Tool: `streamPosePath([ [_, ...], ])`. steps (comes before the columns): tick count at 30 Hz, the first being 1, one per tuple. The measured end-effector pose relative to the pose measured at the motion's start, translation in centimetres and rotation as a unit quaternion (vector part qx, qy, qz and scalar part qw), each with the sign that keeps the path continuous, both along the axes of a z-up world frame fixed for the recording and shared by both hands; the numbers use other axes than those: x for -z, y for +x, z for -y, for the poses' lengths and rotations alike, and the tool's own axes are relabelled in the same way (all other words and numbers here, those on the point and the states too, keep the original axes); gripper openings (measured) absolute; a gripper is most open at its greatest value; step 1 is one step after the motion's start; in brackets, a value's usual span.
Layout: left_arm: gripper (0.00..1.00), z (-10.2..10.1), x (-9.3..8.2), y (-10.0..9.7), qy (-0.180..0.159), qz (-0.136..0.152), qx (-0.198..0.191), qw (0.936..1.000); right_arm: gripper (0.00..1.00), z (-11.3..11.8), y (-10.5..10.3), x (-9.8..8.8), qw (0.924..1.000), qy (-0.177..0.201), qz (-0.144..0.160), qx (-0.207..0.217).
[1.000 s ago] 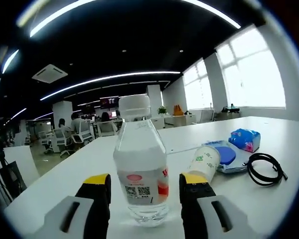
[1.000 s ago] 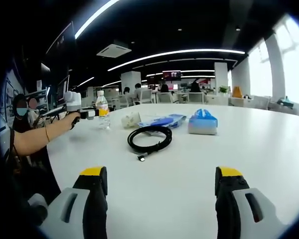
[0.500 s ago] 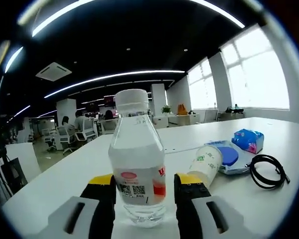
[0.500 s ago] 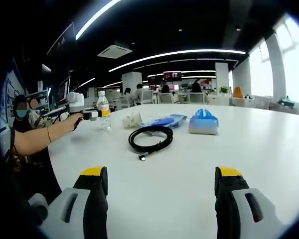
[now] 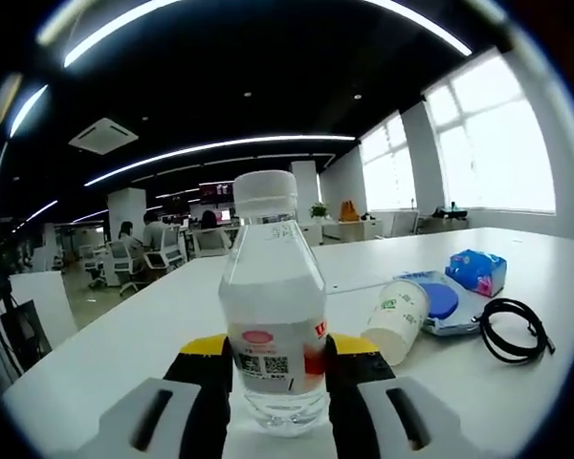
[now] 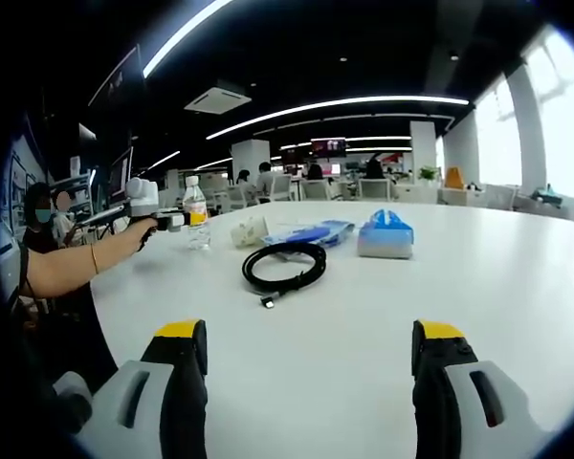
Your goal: Arrange the tabletop items into an orderly group along one side of the table until the central work area is clear of visible clutter.
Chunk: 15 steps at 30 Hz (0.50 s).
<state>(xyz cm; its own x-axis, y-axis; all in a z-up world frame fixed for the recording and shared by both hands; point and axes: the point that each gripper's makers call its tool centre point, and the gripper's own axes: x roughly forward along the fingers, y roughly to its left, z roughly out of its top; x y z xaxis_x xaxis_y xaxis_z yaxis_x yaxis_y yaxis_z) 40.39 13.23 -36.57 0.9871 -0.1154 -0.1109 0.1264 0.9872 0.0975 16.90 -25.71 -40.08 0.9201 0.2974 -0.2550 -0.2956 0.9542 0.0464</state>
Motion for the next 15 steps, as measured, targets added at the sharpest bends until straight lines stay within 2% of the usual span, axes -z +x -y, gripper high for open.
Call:
streamPosePath([
  [4,0.36,-0.01,-0.02,0.08,0.000,0.000,0.001,1.0000,0.85,0.10,-0.02,-0.09,1.0000,0.000,0.002,0.001],
  [15,0.35,-0.13,-0.10,0.33,-0.005,0.001,0.039,0.9992,0.85,0.28,-0.03,-0.33,1.0000,-0.005,0.004,0.004],
])
